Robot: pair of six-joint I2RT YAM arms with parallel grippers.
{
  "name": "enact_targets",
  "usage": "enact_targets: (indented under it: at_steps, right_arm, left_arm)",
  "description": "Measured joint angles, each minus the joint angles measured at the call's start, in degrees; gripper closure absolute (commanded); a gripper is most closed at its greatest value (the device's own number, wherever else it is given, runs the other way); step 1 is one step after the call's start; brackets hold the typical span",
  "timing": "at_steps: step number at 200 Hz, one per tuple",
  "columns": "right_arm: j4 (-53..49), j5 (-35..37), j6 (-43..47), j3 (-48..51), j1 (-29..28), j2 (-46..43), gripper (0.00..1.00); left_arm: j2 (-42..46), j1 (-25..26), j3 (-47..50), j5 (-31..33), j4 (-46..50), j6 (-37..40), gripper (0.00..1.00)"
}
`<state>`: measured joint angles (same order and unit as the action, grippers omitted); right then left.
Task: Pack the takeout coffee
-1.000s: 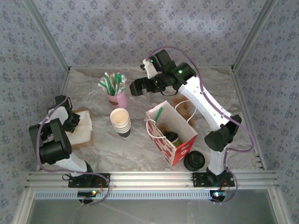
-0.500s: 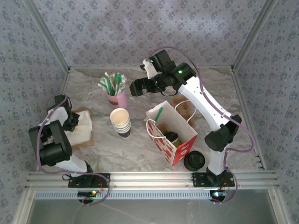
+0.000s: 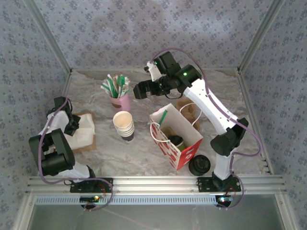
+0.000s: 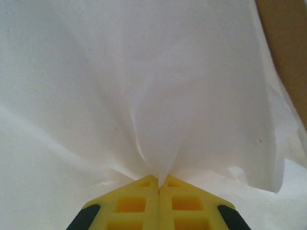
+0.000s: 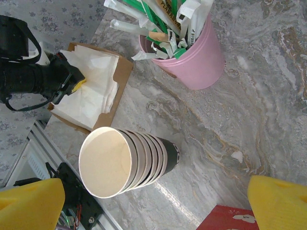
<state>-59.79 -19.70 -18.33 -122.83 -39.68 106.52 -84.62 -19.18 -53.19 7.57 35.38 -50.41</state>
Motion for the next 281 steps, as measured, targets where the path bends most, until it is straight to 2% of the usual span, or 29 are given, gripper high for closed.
enact_targets:
  at_steps: [56,113,150,179,206,233,281]
  right_arm:
    - [0.0,0.0,0.0,0.0,0.0,0.0,0.0]
    - [0.3,0.0,0.0,0.6,-0.1,0.0,0.0]
    - [0.5,0.0,0.0,1.2,-0.1,-0.2,0.0]
    - [0.5,0.0,0.0,1.2,-0.2,-0.3,0.0]
    - [0.7,0.0,0.0,1.2,-0.2,-0.3,0.0]
    - [0.9,0.0,0.0,1.6,-0.3,-0.3,0.0]
    - [1.0,0.0,0.0,2.2,-0.3,-0.3,0.0]
  left_arm:
    - [5.8,0.0,-1.1,1.0,3.1,1.2,1.0]
    - [5.8,0.0,-1.5,1.2,3.6,1.5,1.0]
    - [2.6,0.0,-1.5,1.0,3.5,1.5,0.92]
    - [2.1,0.0,-1.4,0.6,2.7,1.6,0.81]
    - [2.1,0.0,-1.3,0.5,1.9,1.5,0.78]
    - [2.1,0.0,-1.3,0.5,1.9,1.5,0.78]
    - [2.1,0.0,-1.0,0.5,1.9,1.7,0.88]
